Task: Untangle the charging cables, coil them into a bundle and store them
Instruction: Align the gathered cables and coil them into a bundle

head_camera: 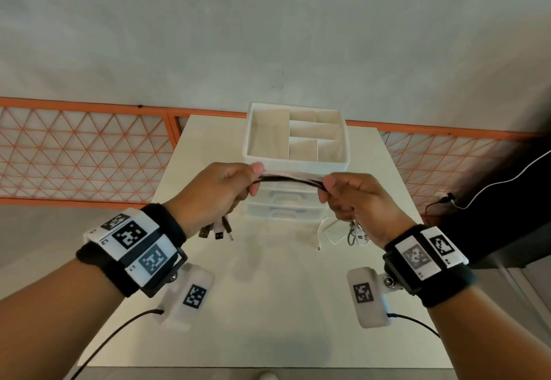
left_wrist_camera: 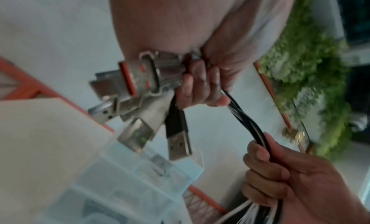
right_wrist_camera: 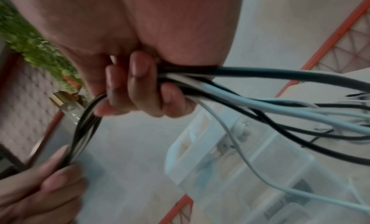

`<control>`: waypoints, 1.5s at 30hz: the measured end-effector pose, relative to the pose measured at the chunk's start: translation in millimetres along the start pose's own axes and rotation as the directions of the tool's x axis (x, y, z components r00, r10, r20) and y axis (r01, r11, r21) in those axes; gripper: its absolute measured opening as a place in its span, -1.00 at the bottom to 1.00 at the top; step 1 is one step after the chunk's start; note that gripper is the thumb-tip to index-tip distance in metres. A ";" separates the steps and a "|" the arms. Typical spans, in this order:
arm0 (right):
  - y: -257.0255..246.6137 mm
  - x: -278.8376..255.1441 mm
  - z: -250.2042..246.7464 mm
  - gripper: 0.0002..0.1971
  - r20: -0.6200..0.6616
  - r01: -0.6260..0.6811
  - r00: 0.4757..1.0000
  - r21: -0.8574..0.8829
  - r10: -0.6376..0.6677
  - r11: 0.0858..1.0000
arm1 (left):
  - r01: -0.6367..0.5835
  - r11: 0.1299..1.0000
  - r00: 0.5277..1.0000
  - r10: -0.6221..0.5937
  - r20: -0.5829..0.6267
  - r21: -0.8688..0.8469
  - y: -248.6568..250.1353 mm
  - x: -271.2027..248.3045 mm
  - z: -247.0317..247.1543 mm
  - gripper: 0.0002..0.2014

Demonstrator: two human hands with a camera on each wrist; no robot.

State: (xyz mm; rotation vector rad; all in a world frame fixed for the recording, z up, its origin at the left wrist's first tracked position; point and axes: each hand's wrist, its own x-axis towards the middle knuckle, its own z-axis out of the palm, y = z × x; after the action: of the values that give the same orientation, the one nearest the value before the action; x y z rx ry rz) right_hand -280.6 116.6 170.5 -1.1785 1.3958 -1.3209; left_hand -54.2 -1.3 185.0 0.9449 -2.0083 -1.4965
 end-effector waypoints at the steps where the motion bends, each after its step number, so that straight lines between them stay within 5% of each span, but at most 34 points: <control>1: -4.7 1.0 7.2 -0.64 -0.053 0.072 0.996 0.009 -0.071 0.997 | 0.015 0.994 0.999 -0.021 -0.050 -0.107 2.9 1.5 3.4 -0.56; 6: -28.0 10.6 55.6 -0.70 -0.261 0.347 0.902 -0.039 -0.345 0.937 | 0.062 0.901 0.952 -0.182 -0.244 -0.430 20.5 8.1 39.7 -0.52; 10: -28.4 10.8 88.1 -0.79 -0.183 0.443 0.854 -0.237 -0.487 0.865 | -0.018 0.874 0.999 -0.005 -0.046 -0.486 32.7 -5.8 56.0 -0.14; 13: -13.5 10.9 95.7 -0.78 -0.037 0.461 0.833 -0.505 -0.552 0.729 | 0.020 0.867 1.000 -0.005 0.030 -0.499 33.1 -14.7 50.4 -0.37; 16: -1.5 9.6 93.9 -0.71 0.139 0.464 0.853 -0.643 -0.503 0.610 | 0.112 0.824 0.989 -0.144 -0.014 -0.556 16.3 -12.2 41.4 -0.35; 20: 2.5 3.1 94.6 -0.60 0.258 0.506 0.862 -0.510 -0.437 0.696 | 0.100 0.760 0.957 -0.250 -0.147 -0.642 4.5 -7.4 33.9 -0.55; 22: 9.4 -2.6 87.1 -0.53 0.221 0.415 0.910 -0.510 -0.352 0.753 | 0.055 0.748 0.950 -0.243 -0.196 -0.662 2.8 -4.1 19.9 -0.51; 25: 15.6 -9.6 73.0 -0.89 0.088 0.185 0.983 -0.549 -0.164 0.815 | -0.003 0.632 0.965 -0.201 -0.167 -0.775 5.0 -0.2 -6.7 -0.49; 27: 19.0 -9.0 64.3 -0.62 0.058 0.088 0.996 -0.575 -0.066 0.813 | 0.016 0.592 0.987 -0.141 -0.084 -0.806 4.9 -2.6 -14.4 -0.46; 29: 18.6 -6.3 57.6 -0.56 0.048 0.027 0.999 -0.598 0.002 0.801 | 0.068 0.605 0.997 -0.057 0.042 -0.793 6.7 -8.7 -14.2 -0.43; 32: 17.1 3.8 47.8 -0.59 0.054 0.006 0.998 -0.654 0.039 0.757 | 0.194 0.754 0.970 -0.051 0.239 -0.627 14.3 -17.5 -4.2 -0.46; 36: 4.2 17.1 40.7 -0.70 0.049 0.019 0.998 -0.783 0.030 0.621 | 0.219 0.968 0.954 -0.186 0.237 -0.123 21.5 -24.8 13.4 -0.62; 42: -22.4 23.3 49.0 -0.87 0.032 0.045 0.999 -0.859 -0.033 0.510 | 0.226 0.913 0.941 -0.295 0.167 0.339 -3.1 -20.2 29.7 -0.67; 45: -25.2 20.8 51.0 -0.83 -0.006 0.039 0.997 -0.818 -0.076 0.574 | 0.263 0.883 0.953 -0.301 0.039 0.388 -3.4 -15.6 28.9 -0.73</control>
State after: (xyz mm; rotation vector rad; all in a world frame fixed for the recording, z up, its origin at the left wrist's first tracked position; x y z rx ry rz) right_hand -232.7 86.7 192.4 -1.8075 2.1242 -0.6811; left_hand -63.6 28.2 173.6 1.3980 -2.3684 -1.3364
